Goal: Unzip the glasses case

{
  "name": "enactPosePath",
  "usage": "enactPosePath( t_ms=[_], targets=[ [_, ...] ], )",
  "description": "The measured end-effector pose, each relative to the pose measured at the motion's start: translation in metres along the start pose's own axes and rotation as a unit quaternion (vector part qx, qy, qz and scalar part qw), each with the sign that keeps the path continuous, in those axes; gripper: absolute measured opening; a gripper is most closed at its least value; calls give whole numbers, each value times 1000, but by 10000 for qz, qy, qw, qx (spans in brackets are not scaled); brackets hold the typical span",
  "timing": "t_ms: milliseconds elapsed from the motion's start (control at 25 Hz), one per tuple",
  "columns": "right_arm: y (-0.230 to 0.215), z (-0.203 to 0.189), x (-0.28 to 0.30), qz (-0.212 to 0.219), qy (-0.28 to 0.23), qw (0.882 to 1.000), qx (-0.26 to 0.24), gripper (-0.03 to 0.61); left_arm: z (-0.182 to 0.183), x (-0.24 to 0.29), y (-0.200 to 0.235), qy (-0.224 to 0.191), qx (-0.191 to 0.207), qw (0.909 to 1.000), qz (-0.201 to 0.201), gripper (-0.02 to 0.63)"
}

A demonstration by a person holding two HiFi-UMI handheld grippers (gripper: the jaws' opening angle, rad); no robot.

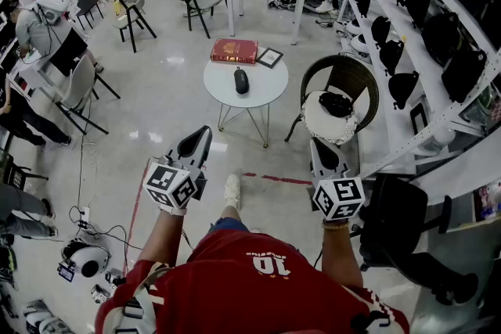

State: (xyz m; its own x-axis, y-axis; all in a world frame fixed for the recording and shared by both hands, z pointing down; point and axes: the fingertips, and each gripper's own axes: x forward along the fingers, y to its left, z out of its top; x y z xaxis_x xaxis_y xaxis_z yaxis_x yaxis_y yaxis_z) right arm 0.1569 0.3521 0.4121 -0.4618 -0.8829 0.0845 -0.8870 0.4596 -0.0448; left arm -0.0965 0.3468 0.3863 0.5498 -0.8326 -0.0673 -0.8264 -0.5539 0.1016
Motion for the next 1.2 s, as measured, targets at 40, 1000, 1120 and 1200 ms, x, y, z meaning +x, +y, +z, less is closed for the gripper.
enactPosePath(
  t_ms=[40,1000,1120,1200],
  targets=[
    [0,1,0,16,-5,10000,-5,15,0,-1,0,-10,-23,10000,13,8],
    [-24,6,-3,-140,-206,9994,221,15,-4,39,-9,116,-109,9997,-169,8],
    [-26,7,5,-123,-185,9994,248,15,-5,44,-3,149,-130,9997,-157,8],
    [-29,6,12,-109,-166,9994,272,15,-7,49,2,173,-136,9997,-136,8]
  ],
)
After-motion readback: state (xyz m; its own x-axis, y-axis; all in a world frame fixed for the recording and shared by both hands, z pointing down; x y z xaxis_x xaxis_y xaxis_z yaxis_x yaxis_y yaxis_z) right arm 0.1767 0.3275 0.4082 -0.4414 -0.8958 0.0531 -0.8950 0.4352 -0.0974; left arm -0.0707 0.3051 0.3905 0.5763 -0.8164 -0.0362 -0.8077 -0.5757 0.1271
